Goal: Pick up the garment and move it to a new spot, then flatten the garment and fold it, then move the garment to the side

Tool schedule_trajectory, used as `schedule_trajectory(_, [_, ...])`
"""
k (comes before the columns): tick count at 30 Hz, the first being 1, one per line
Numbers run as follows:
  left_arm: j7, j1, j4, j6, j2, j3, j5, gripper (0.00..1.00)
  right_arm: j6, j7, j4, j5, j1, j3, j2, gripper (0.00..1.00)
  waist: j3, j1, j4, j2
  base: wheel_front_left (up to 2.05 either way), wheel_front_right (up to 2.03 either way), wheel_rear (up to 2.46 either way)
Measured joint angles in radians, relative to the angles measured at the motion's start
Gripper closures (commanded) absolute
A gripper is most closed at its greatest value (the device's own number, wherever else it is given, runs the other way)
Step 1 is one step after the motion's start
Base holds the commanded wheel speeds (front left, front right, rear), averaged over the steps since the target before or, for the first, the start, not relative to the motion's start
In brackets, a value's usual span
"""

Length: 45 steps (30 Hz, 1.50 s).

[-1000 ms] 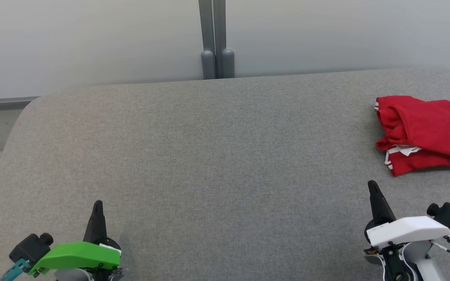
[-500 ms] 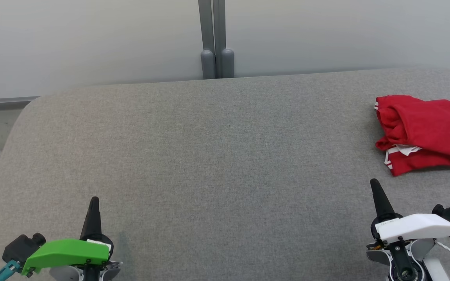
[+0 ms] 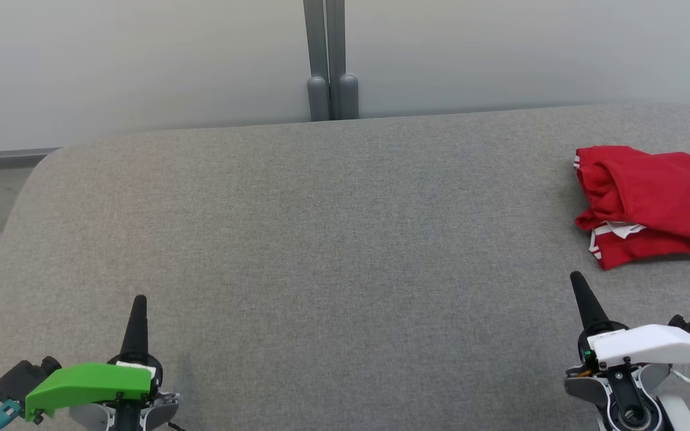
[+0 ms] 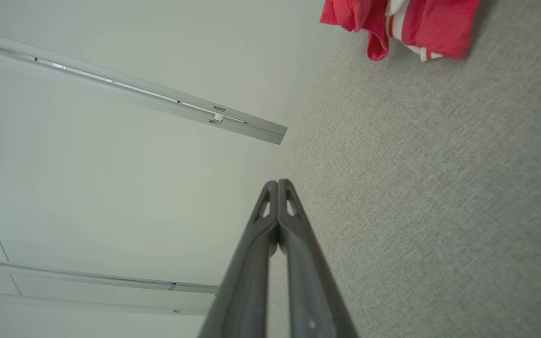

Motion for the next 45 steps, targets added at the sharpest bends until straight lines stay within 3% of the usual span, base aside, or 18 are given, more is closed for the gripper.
schedule_trajectory(45, [0.095, -0.027, -0.014, -0.036, 0.000, 0.062, -0.325, 1.00, 0.000, 0.096, -0.008, 0.343, -0.015, -0.048, 0.000, 1.00, 0.002, 0.0000, -0.003, 0.0000, 0.00, 0.00, 0.00])
